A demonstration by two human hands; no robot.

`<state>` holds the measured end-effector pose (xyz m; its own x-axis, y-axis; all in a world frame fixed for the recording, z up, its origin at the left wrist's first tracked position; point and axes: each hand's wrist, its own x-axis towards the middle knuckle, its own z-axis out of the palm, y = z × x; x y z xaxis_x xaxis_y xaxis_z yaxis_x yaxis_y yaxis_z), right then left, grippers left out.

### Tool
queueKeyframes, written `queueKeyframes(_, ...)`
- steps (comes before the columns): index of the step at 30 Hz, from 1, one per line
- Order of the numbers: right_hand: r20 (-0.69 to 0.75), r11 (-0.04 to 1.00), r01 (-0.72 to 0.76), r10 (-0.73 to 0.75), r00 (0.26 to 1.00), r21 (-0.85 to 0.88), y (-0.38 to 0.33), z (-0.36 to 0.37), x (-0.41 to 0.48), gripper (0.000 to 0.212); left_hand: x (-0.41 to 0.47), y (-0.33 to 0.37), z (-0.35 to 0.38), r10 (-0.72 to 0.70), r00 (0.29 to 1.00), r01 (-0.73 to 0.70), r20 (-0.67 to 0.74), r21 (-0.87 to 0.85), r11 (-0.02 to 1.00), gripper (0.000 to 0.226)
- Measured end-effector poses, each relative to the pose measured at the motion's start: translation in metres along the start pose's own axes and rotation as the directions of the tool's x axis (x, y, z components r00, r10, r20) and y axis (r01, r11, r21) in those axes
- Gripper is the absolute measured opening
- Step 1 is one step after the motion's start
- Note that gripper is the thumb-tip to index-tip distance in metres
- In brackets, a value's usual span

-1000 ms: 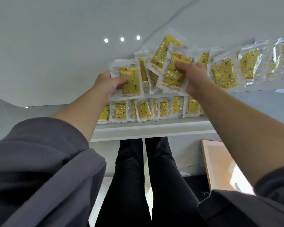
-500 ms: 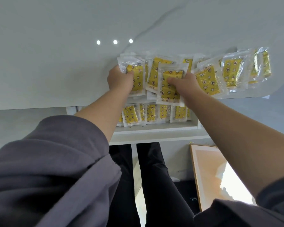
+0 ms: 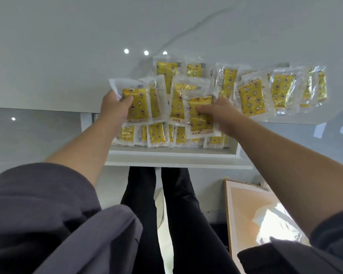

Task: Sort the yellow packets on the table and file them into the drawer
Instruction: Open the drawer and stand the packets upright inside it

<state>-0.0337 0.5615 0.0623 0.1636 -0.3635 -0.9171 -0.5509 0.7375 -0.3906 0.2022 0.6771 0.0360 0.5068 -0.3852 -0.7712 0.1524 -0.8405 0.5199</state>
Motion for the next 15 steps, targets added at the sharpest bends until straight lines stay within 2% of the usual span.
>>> queueKeyframes(3, 0.163, 0.991, -0.036, 0.057, 0.985, -0.129, 0.012, 0.014, -0.006, 0.021, -0.006, -0.040, -0.036, -0.060, 0.992, 0.063, 0.111, -0.024, 0.998, 0.025)
queueKeyframes(6, 0.232, 0.968, -0.091, 0.146, 0.962, -0.235, 0.038, 0.032, -0.001, 0.014, -0.012, -0.077, -0.049, -0.120, 0.972, 0.108, 0.201, 0.068, 0.992, 0.020)
queueKeyframes(10, 0.060, 0.946, -0.171, 0.194, 0.979, -0.274, 0.081, 0.052, 0.015, 0.036, -0.003, -0.114, -0.040, -0.166, 0.970, 0.127, 0.178, 0.212, 0.969, 0.027)
queueKeyframes(12, -0.060, 0.956, -0.194, 0.185, 0.981, -0.221, 0.097, 0.053, 0.024, 0.042, 0.005, -0.120, -0.027, -0.172, 0.974, 0.139, 0.145, 0.215, 0.967, 0.033)
queueKeyframes(15, -0.165, 0.974, -0.197, 0.178, 0.970, -0.108, 0.115, 0.044, 0.044, 0.043, 0.019, -0.119, 0.004, -0.154, 0.977, 0.122, 0.145, 0.208, 0.970, 0.029)
